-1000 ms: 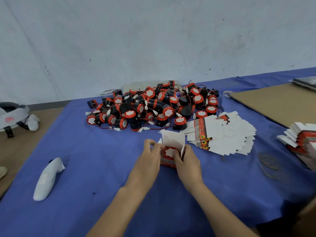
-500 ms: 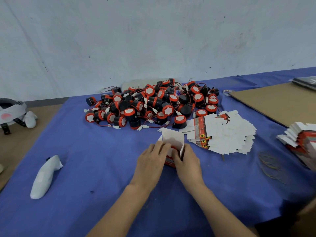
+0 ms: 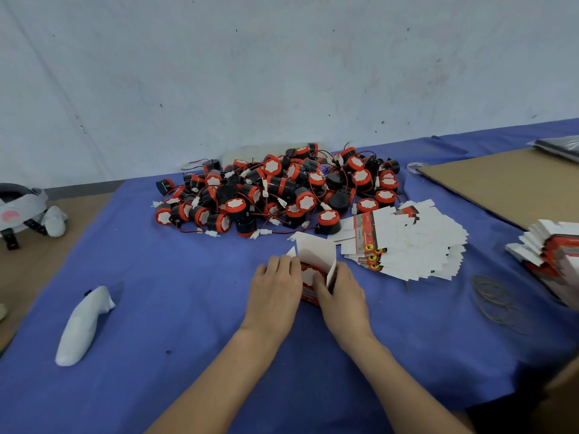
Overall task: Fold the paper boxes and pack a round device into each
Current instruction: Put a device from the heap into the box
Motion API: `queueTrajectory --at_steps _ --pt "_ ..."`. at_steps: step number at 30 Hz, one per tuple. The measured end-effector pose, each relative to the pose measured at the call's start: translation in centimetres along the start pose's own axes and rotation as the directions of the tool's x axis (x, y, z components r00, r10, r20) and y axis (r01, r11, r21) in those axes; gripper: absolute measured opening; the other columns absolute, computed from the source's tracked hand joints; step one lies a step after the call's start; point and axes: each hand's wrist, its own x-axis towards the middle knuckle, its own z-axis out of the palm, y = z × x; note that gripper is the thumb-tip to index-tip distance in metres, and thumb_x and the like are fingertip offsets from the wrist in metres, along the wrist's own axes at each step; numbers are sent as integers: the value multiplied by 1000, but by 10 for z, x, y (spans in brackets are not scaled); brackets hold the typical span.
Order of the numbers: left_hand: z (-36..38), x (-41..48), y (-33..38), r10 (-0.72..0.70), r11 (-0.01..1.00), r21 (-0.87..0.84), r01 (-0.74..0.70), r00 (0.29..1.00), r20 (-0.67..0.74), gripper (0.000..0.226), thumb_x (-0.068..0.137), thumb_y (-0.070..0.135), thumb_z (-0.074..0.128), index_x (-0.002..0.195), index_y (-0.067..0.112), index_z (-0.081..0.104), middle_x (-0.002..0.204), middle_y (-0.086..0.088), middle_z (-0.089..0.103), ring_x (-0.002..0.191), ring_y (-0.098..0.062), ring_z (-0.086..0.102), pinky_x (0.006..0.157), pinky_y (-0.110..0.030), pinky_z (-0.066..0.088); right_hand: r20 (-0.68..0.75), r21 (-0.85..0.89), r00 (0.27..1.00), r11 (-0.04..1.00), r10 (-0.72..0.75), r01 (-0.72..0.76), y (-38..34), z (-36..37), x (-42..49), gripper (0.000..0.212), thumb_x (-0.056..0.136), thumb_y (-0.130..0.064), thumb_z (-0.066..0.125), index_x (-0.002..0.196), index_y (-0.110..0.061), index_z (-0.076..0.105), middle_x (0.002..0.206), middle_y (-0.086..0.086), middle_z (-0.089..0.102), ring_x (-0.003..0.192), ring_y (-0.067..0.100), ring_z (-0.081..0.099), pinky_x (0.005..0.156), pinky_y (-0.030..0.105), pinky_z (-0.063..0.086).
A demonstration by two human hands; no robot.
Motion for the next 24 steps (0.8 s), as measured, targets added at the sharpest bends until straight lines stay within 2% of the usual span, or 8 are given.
queueTrajectory --at_steps 3,5,10,13,15,19,21,24 --pt "-1 1 -1 62 996 68 -63 998 18 21 63 15 78 81 18 68 77 1 62 74 -16 57 62 -28 46 -2 -8 1000 1000 -4 4 0 0 0 17 100 -39 53 105 -23 48 103 -3 60 94 20 59 86 43 52" --pt "-1 0 0 30 997 62 -35 997 70 14 77 14 66 91 17 66 90 -1 61 86 -18 56 69 -30 46 3 1 1000 1000 -4 4 -1 0 -1 19 100 -39 53 107 -23 49 105 -3 61 94 19 59 87 44 52" --pt "9 -5 4 -46 995 -87 58 990 132 48 89 9 49 137 12 48 129 -6 55 121 -26 47 89 -34 44 -4 13 1000 1000 -4 4 -1 0 -2 19 99 -41 53 99 -22 48 99 -3 61 89 19 59 83 44 52" --pt "12 -14 7 -70 957 -269 105 988 138 77 88 5 52 156 10 18 129 -7 61 120 -27 52 91 -35 45 6 31 1000 999 -10 10 0 -1 -1 20 98 -42 54 95 -23 49 93 -5 59 85 16 58 81 42 53" --pt "12 -12 5 -135 885 -423 195 977 167 80 91 6 48 158 16 6 127 -7 60 113 -24 54 90 -30 42 19 42 1000 999 -3 3 2 0 0 18 99 -41 54 99 -24 51 98 -6 62 89 16 60 81 41 55" --pt "0 -13 -2 -111 886 -460 54 989 -99 64 86 0 59 146 13 42 117 -6 66 105 -24 62 78 -33 54 74 107 997 994 17 -25 7 1 -1 19 101 -42 50 119 -36 54 99 -20 61 101 12 64 70 19 49" --pt "0 -20 -5 -232 792 -607 73 954 -188 47 92 4 53 135 21 50 124 2 59 102 -14 60 68 -29 54 139 117 990 993 7 -24 6 -1 -1 43 102 -48 47 144 -44 38 103 -26 57 105 9 63 70 19 48" --pt "3 -22 -8 -499 399 -881 254 866 24 26 104 20 36 122 35 46 118 14 55 97 2 57 69 -16 49 204 154 978 988 -34 2 3 -2 -2 77 97 -59 46 158 -38 3 113 -23 56 101 8 60 81 32 53"
